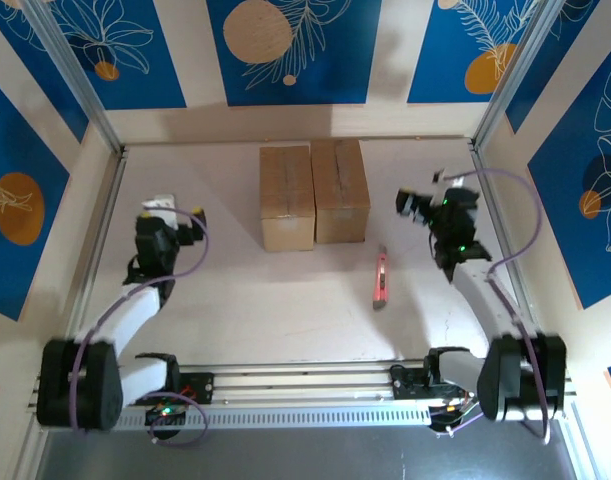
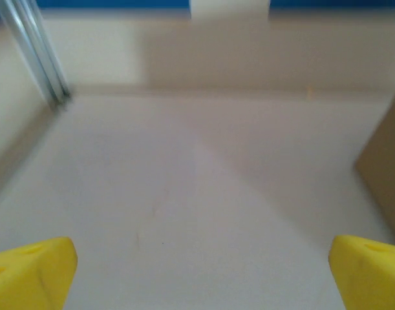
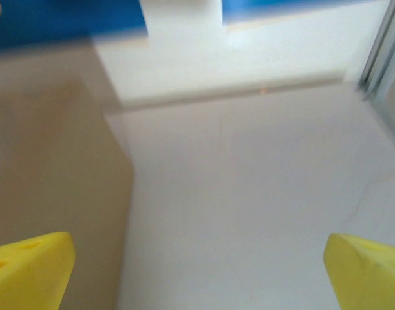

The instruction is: Unpack the express box

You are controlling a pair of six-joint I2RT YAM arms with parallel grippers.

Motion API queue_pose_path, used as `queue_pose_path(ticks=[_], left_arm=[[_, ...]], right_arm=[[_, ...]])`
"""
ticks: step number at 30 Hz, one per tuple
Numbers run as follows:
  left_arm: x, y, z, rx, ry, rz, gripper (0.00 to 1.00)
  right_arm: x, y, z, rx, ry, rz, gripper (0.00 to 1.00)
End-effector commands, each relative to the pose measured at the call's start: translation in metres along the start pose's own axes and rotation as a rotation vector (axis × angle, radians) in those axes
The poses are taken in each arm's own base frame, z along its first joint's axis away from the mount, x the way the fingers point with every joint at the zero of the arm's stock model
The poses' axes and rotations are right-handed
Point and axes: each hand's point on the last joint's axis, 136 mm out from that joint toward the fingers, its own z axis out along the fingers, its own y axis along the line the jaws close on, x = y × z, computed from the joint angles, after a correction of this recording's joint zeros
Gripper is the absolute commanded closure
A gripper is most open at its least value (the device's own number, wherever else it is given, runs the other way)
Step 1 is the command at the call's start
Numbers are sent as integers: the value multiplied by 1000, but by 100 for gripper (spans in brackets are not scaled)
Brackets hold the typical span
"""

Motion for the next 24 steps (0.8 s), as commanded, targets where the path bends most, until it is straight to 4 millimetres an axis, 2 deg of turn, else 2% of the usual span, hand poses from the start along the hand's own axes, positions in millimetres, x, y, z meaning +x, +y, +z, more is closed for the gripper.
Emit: queue_pose_path(ticks=[1, 3, 6, 9, 13, 17, 20, 24], left_arm=[[-12, -2, -27, -14, 177, -186, 0], [-21, -17, -35, 45, 254, -280, 0], [-28, -44, -47, 157, 377, -373, 0], [-29, -63, -64, 194, 499, -365, 0], [-28, -84, -83, 228, 597, -302, 0], [-22, -103, -83, 253, 646, -276, 0], [-22, -124, -78, 295, 653, -263, 0], [-25, -149, -73, 339, 641, -234, 0]], right_arm=[[-14, 3, -49, 63, 218, 108, 1], [-23, 18, -67, 27, 318, 158, 1], [-16, 55, -88, -96, 475, 167, 1], [9, 84, -104, -157, 611, 137, 1], [57, 122, -114, -238, 770, 85, 1], [90, 155, -102, -300, 855, 116, 1], [97, 174, -83, -322, 865, 178, 1], [95, 184, -53, -301, 830, 233, 1]])
